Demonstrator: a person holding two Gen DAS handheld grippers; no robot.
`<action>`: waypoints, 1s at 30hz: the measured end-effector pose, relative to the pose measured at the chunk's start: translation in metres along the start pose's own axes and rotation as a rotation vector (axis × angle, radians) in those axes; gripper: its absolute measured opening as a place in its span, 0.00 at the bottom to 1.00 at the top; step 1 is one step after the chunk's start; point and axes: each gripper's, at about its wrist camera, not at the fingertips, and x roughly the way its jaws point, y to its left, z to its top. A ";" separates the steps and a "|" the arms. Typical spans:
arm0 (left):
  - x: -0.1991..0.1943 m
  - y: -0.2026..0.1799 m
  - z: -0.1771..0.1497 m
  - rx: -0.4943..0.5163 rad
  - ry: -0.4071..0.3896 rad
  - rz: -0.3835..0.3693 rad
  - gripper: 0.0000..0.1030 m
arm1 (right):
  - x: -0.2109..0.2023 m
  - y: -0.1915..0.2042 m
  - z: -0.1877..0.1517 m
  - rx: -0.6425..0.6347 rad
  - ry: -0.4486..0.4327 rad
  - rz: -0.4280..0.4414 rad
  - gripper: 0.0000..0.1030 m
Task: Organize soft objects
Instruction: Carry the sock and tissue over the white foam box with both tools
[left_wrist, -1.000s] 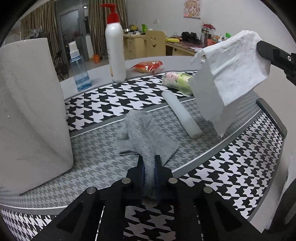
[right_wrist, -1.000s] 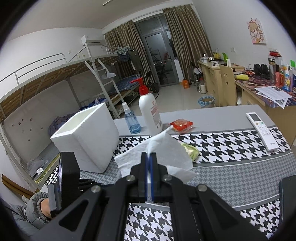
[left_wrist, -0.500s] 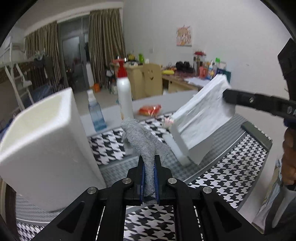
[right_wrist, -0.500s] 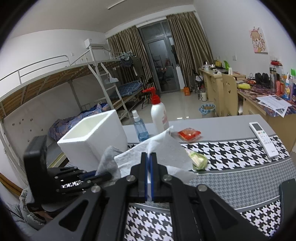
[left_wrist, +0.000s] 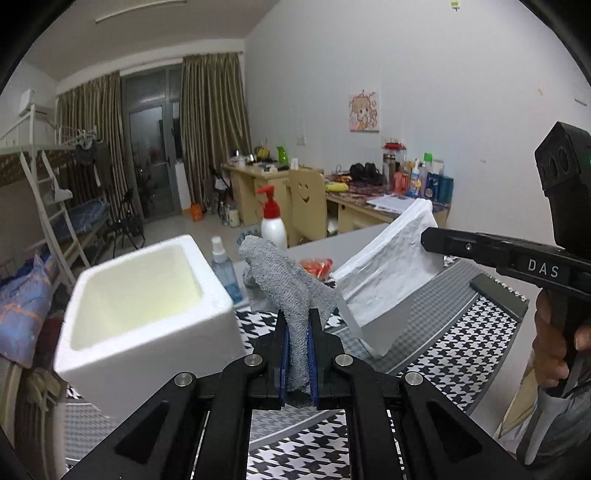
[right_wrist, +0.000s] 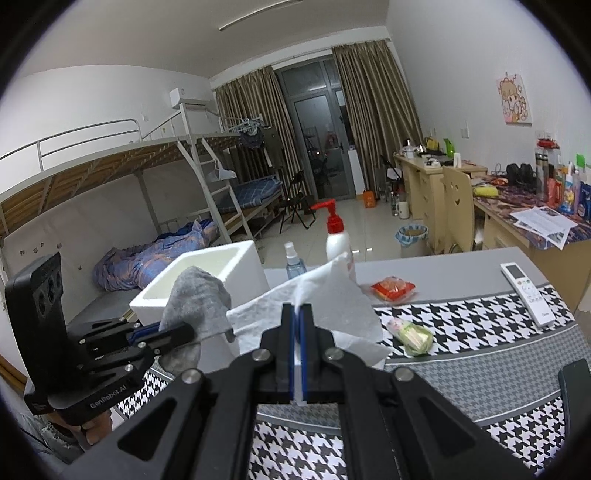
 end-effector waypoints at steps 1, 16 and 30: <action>-0.004 0.002 0.000 -0.002 -0.009 0.001 0.09 | 0.000 0.002 0.001 -0.003 -0.003 -0.001 0.04; -0.029 0.030 0.018 -0.018 -0.102 0.056 0.09 | 0.010 0.034 0.027 -0.046 -0.027 0.022 0.04; -0.032 0.063 0.030 -0.061 -0.131 0.169 0.09 | 0.036 0.064 0.052 -0.104 -0.013 0.082 0.04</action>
